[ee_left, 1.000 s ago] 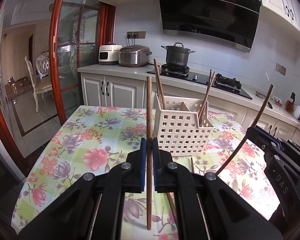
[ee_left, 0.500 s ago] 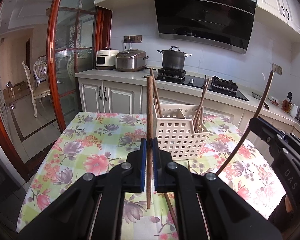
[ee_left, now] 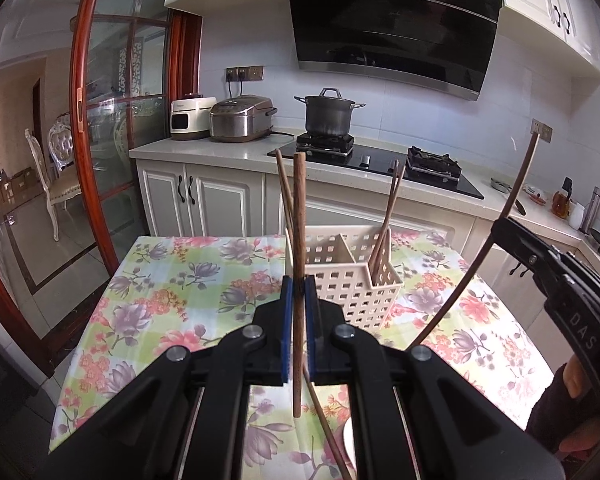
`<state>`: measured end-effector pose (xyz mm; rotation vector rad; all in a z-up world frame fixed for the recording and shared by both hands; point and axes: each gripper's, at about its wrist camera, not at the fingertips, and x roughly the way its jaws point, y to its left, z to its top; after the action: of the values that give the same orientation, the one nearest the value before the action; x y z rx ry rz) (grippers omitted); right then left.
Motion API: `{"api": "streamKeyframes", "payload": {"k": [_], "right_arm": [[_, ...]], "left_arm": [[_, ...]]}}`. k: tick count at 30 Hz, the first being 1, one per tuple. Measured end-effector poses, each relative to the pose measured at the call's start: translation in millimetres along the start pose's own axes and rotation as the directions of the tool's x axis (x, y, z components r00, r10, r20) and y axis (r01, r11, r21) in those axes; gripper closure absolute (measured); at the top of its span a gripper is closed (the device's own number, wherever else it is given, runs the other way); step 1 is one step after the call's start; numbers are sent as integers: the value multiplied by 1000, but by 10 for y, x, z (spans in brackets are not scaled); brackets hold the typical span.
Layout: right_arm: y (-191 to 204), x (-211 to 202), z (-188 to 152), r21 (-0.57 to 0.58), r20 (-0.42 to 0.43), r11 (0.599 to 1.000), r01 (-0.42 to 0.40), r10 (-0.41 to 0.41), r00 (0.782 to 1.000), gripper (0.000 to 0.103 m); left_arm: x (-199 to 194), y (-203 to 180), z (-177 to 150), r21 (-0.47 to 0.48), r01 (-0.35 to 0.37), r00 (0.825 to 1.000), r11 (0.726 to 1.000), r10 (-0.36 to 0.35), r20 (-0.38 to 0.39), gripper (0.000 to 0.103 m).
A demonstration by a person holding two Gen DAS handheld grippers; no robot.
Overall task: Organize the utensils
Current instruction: 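Carry the upright chopstick over the white caddy, then lower the chopstick into the caddy and open the right gripper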
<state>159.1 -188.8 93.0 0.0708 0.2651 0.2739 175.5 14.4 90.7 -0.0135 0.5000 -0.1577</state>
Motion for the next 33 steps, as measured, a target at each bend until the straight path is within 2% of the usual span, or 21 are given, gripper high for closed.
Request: {"api": "streamKeyframes", "payload": {"k": [14,21,27,33], "right_arm": [[-151,420,353,-17,-9,998,61,-61,998,97],[-224,616,523,-2,0,998,58,-58,998,97],[-277,758,636,13,6,999,52,-52,999,97],[-320,910,633,22,-17,999,49,-48,999,97]], "left_arm": [[-126,-122,925,26,5,996,1000,-7,87,97],[-53,-195,1332,26,-5,991,1000,2,134,97],[277,-144,1500,-10,7,994,1000,-6,108,97],[654,-88,1478,-33,14,998,999,-13,53,97]]}}
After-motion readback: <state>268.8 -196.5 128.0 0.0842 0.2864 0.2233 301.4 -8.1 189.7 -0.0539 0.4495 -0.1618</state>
